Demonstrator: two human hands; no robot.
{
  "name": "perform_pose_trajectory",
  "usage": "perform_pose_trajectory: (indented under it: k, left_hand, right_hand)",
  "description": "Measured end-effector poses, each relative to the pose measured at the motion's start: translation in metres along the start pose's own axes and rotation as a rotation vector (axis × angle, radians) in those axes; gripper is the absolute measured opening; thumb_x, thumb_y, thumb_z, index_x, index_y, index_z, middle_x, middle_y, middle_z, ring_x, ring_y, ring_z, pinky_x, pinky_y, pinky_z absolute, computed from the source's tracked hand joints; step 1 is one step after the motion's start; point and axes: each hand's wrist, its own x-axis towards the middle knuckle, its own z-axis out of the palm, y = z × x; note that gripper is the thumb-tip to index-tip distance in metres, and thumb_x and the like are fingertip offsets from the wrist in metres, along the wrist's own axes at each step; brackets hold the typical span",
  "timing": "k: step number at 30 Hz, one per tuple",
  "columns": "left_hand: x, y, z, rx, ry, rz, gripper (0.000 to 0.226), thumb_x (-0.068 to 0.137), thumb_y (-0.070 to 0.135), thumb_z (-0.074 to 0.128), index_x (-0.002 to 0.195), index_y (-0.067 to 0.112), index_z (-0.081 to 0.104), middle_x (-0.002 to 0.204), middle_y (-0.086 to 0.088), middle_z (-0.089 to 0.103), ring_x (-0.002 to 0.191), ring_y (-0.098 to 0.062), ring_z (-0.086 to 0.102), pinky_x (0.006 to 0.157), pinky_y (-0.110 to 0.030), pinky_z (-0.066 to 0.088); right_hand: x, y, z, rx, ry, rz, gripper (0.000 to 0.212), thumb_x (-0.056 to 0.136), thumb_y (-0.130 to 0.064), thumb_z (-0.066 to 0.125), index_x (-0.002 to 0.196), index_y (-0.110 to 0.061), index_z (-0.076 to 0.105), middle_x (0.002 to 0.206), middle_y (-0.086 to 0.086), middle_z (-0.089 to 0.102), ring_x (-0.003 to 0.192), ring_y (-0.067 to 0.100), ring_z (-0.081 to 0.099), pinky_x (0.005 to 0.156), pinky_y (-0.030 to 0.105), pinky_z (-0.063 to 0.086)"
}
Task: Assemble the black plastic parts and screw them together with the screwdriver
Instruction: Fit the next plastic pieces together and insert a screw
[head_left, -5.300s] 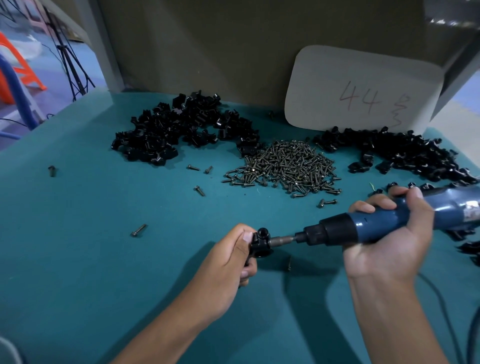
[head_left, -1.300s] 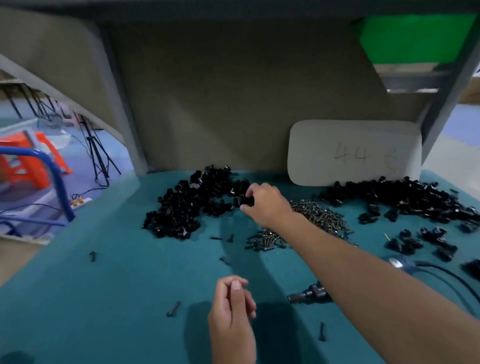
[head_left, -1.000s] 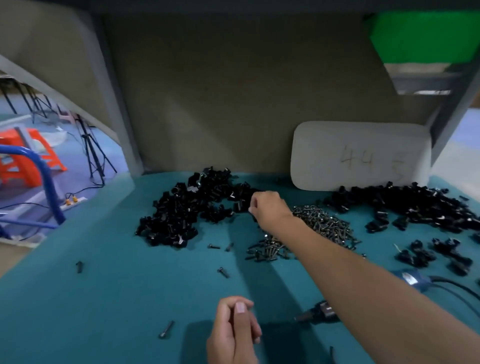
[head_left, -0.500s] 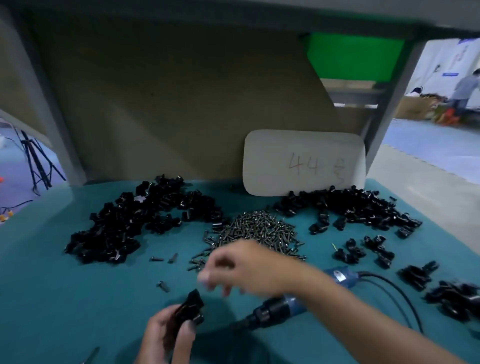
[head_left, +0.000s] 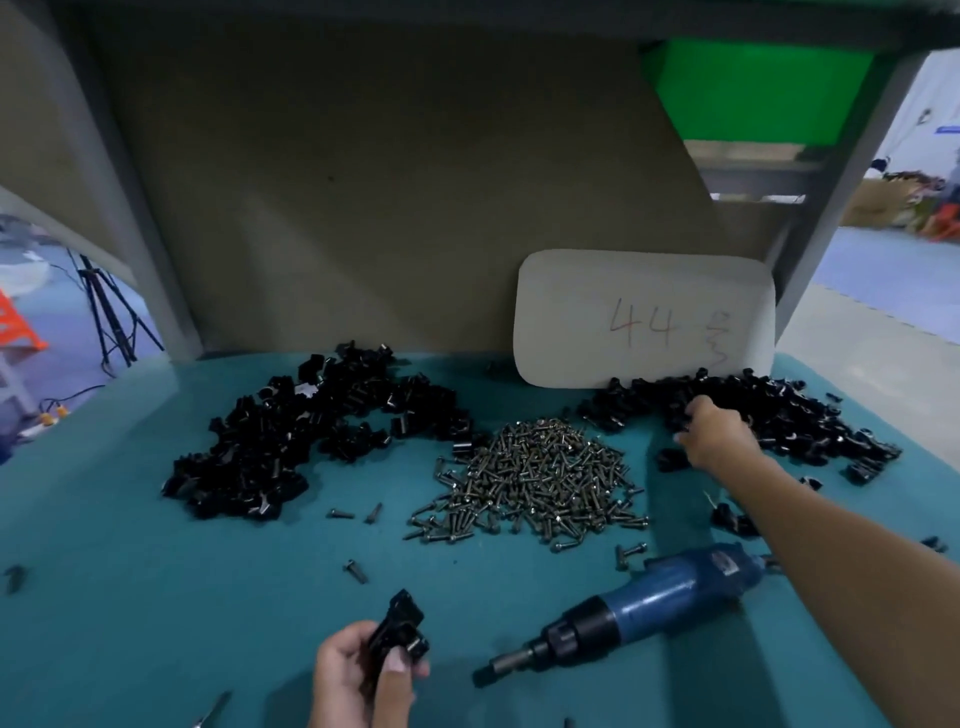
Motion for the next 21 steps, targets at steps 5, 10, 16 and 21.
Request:
perform_pose_trajectory:
  k: [5,10,16,21]
  left_hand:
    - [-0.010,-0.001,0.003,0.042,0.087,0.017,0.016,0.100,-0.016,0.038,0.106,-0.002,0.043,0.080,-0.021,0.059,0.070,-0.030,0.050,0.059,-0.042,0.037]
    - [-0.012,-0.015,0.012,0.012,0.207,0.109,0.019,0.102,-0.004,0.051,0.099,0.015,0.048,0.074,-0.016,0.064,0.070,-0.031,0.053,0.065,-0.043,0.035]
    - [-0.017,-0.021,0.009,0.143,0.203,0.244,0.004,0.098,0.028,0.050,0.102,0.027,0.050,0.080,0.009,0.072,0.071,-0.021,0.062,0.073,-0.049,0.047]
    - [-0.014,-0.027,0.005,0.188,0.200,0.221,0.010,0.103,0.018,0.050,0.105,0.027,0.050,0.084,0.011,0.071,0.069,-0.008,0.063,0.076,-0.048,0.048]
  right_hand:
    - [-0.021,-0.004,-0.017,0.176,0.121,-0.170,0.028,0.100,-0.007,0.052,0.126,-0.019,0.056,0.096,0.005,0.064,0.076,0.027,0.061,0.064,0.043,0.058]
    - [-0.040,-0.002,-0.011,-0.108,-0.095,-0.243,0.035,0.101,-0.032,0.061,0.133,-0.018,0.057,0.129,0.010,0.062,0.113,0.029,0.060,0.094,0.039,0.051]
    - [-0.038,0.002,-0.005,-0.177,-0.101,-0.173,0.039,0.109,-0.032,0.044,0.135,-0.009,0.060,0.135,0.017,0.058,0.118,0.033,0.058,0.097,0.036,0.048]
    - [-0.046,0.004,-0.008,-0.324,-0.177,-0.264,0.046,0.094,-0.058,0.060,0.119,-0.019,0.064,0.120,0.007,0.061,0.112,0.025,0.056,0.097,0.035,0.042]
